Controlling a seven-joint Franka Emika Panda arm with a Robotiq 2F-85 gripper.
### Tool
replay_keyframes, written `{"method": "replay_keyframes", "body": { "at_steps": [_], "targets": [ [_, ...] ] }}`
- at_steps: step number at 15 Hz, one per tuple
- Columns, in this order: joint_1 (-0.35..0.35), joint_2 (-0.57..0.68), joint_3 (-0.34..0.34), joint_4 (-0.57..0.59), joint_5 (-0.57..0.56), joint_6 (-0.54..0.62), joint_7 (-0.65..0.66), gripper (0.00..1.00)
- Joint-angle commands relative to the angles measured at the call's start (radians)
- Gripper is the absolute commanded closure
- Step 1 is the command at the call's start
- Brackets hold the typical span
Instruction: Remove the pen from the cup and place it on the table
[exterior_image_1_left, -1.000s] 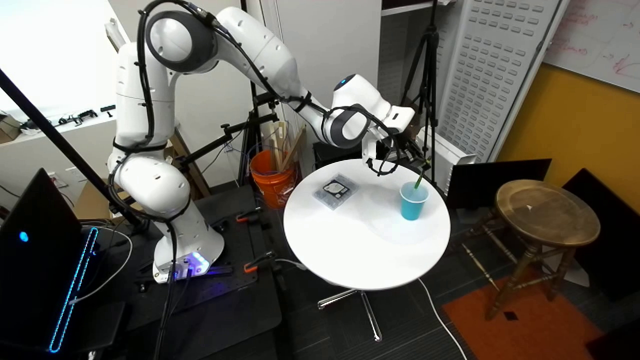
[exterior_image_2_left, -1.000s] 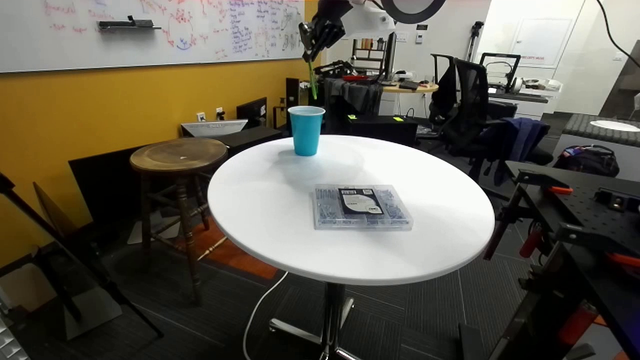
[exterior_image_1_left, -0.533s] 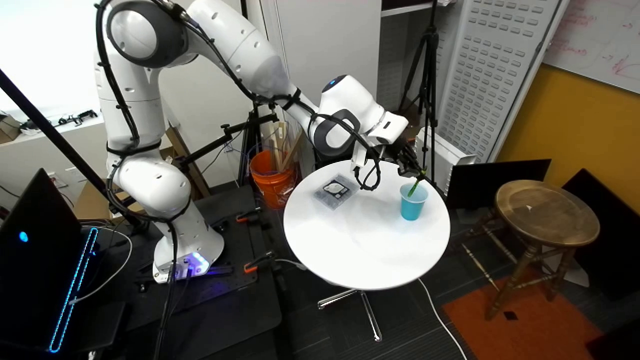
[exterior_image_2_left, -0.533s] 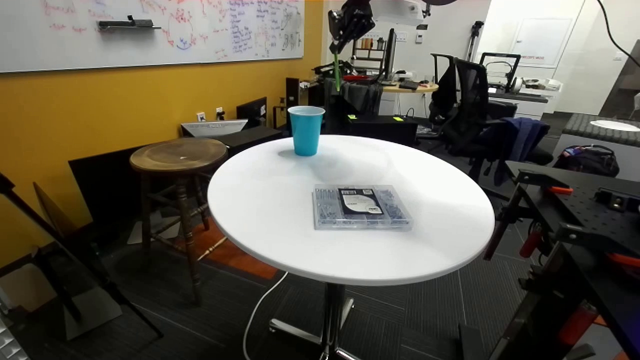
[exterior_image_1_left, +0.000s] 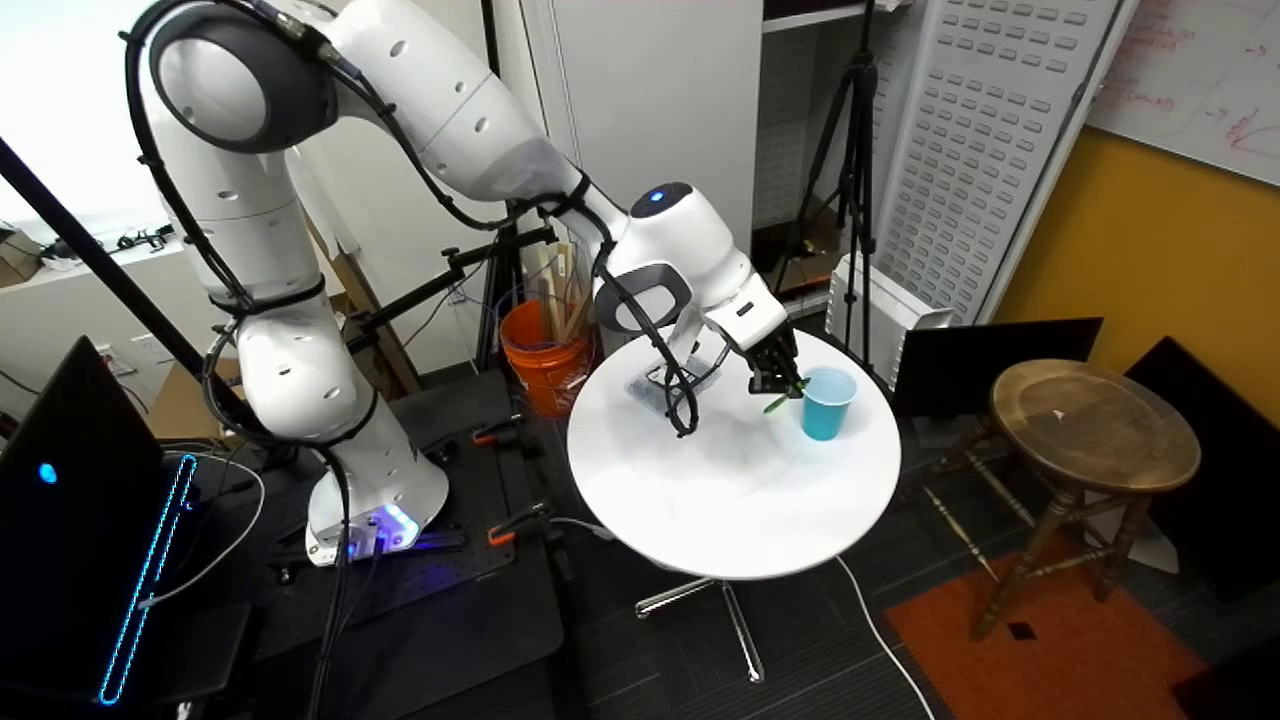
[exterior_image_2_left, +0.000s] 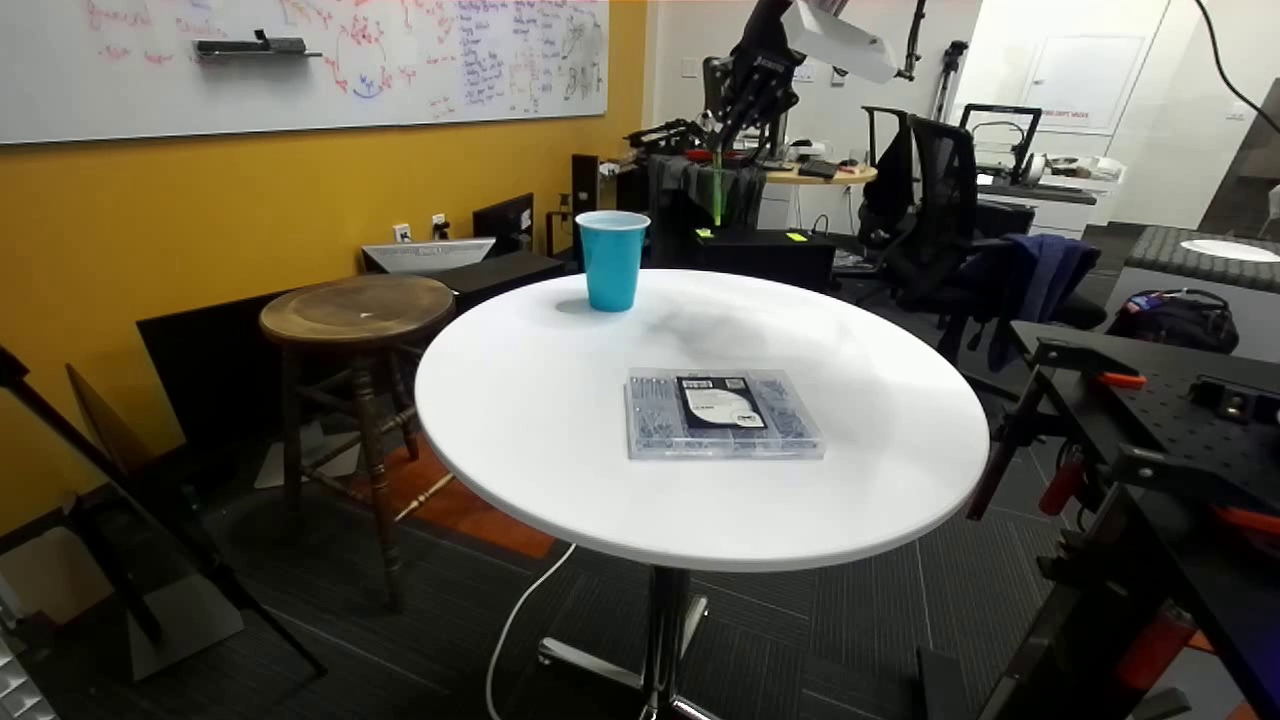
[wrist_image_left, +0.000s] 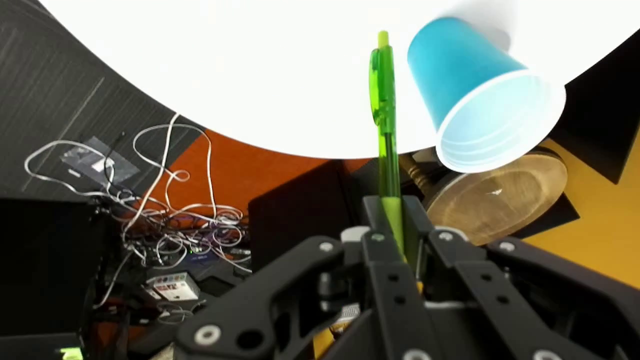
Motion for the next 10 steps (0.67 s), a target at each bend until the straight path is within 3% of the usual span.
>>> {"method": "replay_keyframes", "body": {
  "at_steps": [1,5,10],
  "targets": [
    [-0.198,-0.027,0.19,0.0,0.148,-0.097,-0.087,0.97],
    [-0.304,0.049,0.248,0.059,0.332,-0.202,-0.209,0.97],
    [-0.421,0.17,0.293,0.163,0.331,-0.356,-0.219,0.97]
  ]
}}
